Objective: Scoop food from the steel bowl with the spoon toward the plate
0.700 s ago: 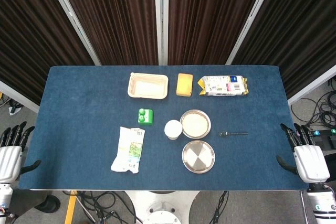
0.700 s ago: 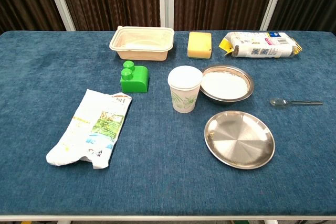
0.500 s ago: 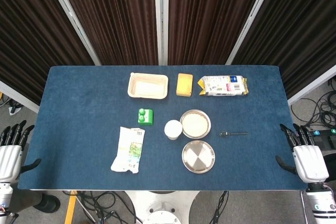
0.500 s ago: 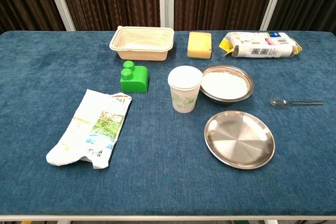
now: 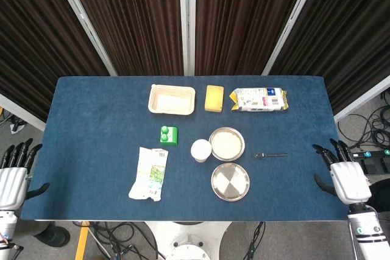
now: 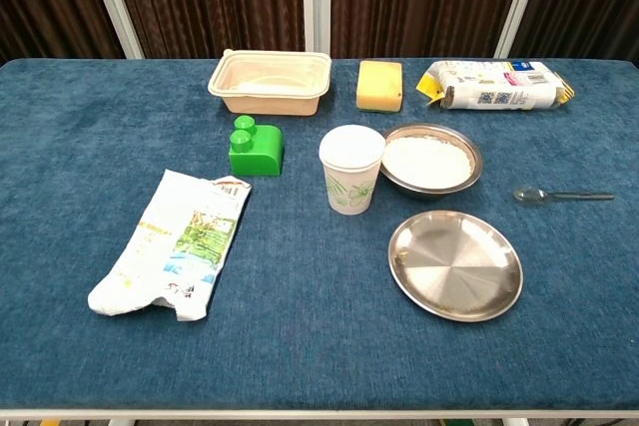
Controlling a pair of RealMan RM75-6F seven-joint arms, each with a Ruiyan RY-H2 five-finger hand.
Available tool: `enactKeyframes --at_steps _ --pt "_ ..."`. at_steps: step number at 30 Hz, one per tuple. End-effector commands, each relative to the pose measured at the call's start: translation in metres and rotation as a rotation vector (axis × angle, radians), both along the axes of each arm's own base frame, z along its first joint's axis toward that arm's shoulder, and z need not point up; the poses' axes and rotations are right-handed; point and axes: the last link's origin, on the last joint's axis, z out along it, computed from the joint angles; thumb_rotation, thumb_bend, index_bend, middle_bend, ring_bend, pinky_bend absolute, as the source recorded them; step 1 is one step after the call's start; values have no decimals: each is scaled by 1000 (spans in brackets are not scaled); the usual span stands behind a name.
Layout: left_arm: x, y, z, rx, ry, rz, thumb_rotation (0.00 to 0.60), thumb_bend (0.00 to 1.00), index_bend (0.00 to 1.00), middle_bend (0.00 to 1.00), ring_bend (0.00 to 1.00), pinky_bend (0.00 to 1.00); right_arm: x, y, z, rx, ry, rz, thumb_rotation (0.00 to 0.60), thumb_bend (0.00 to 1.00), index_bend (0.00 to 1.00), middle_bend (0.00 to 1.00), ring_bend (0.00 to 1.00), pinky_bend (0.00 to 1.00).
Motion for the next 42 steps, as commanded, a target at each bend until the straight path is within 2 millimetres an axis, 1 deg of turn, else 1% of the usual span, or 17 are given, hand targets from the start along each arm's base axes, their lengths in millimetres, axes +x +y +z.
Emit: enactKeyframes --at_steps 1,6,8,13,17,19,23,28,34,42 --pt "1 0 -1 -5 0 0 600 25 166 126 16 20 2 -32 -22 65 46 19 600 276 338 362 52 49" --pt "0 -2 0 -3 -2 6 600 26 166 126 17 20 -6 -71 -58 164 95 -3 600 287 344 401 66 49" --pt "-1 -3 -1 -6 -1 10 600 26 166 126 16 20 -11 -82 -72 196 108 -20 600 288 344 421 82 49" --pt "-1 -3 -1 -10 -2 21 600 26 166 126 16 20 -21 -98 -95 238 146 -33 600 287 350 433 87 49" --pt "0 -1 -2 -16 -2 22 600 26 166 126 16 20 -21 -105 -111 259 159 -20 600 286 368 440 87 49" --pt "0 -1 -2 -18 -2 23 600 26 166 126 16 20 -19 -108 -116 263 166 -7 600 277 386 453 95 49" --pt "-1 -2 -3 -21 -6 30 600 25 166 126 16 20 -17 -111 -124 274 185 13 600 224 416 467 109 51" --pt "-3 -3 -4 -25 -10 39 600 26 166 126 16 20 -18 -114 -128 276 208 25 600 223 457 463 109 51" --pt "-5 -3 -5 -28 -14 43 600 26 166 126 16 20 -16 -116 -132 275 211 34 600 257 477 454 109 51" --pt "-7 -4 -7 -35 -16 49 600 26 166 125 16 20 -16 -120 -136 285 220 26 600 292 480 462 109 51"
